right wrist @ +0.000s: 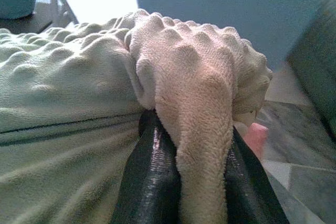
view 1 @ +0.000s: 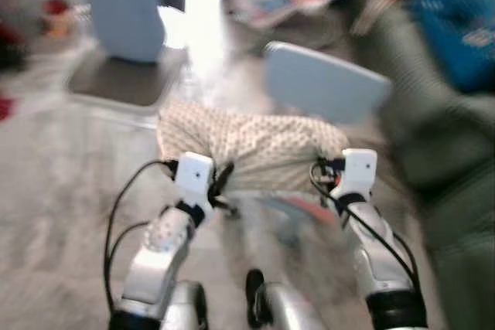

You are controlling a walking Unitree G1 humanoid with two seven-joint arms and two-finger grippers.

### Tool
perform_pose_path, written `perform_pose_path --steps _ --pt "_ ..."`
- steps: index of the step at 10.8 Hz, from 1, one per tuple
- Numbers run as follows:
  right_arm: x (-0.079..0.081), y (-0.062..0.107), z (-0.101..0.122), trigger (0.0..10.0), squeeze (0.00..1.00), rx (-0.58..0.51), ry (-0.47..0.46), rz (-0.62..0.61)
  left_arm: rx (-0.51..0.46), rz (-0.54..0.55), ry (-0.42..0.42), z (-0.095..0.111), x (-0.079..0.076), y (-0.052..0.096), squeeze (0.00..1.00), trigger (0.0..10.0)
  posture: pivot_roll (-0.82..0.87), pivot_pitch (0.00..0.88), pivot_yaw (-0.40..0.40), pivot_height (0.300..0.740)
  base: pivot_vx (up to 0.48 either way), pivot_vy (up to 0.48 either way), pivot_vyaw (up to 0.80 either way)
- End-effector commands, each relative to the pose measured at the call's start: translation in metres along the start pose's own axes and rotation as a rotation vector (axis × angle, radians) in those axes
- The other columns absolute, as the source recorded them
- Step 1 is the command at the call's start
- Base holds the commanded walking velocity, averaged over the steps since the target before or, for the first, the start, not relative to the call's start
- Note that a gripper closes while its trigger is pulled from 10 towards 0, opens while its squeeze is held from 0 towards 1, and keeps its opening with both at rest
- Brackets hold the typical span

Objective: Move the pillow to the sofa

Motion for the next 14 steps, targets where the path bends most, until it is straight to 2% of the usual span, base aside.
perform_pose_path --steps 1,7,14 --pt "-0.0177 0.0010 0.0010 10.0 0.00 0.000 0.004 -0.060 -0.023 0.009 -0.004 0.0057 0.0022 0.0029 0.00 10.0 -0.01 0.120 -0.049 0.740 -0.255 0.000 -0.50" --pt "-0.0165 -0.0006 -0.0019 10.0 0.00 0.015 -0.001 -0.066 -0.014 0.005 -0.003 0.0044 0.0020 0.0038 0.00 10.0 -0.01 0.121 -0.048 0.740 -0.254 0.000 -0.08" --pt "-0.0167 0.0012 -0.0067 10.0 0.00 0.037 -0.015 -0.066 -0.002 -0.001 -0.006 0.0023 0.0003 0.0044 0.00 10.0 -0.01 0.127 -0.046 0.740 -0.253 0.000 -0.74"
Point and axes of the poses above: a point about 5 cm out from each wrist's last joint towards the gripper, its own y axis pointing back from the gripper into the wrist, its own z axis along the axis of the wrist's last joint, x = y × z, the point moved 4 cm from there along -y, pointing out of the wrist towards the gripper, and after that the axes turned 4 degrees about y, right-handed, at the moved point
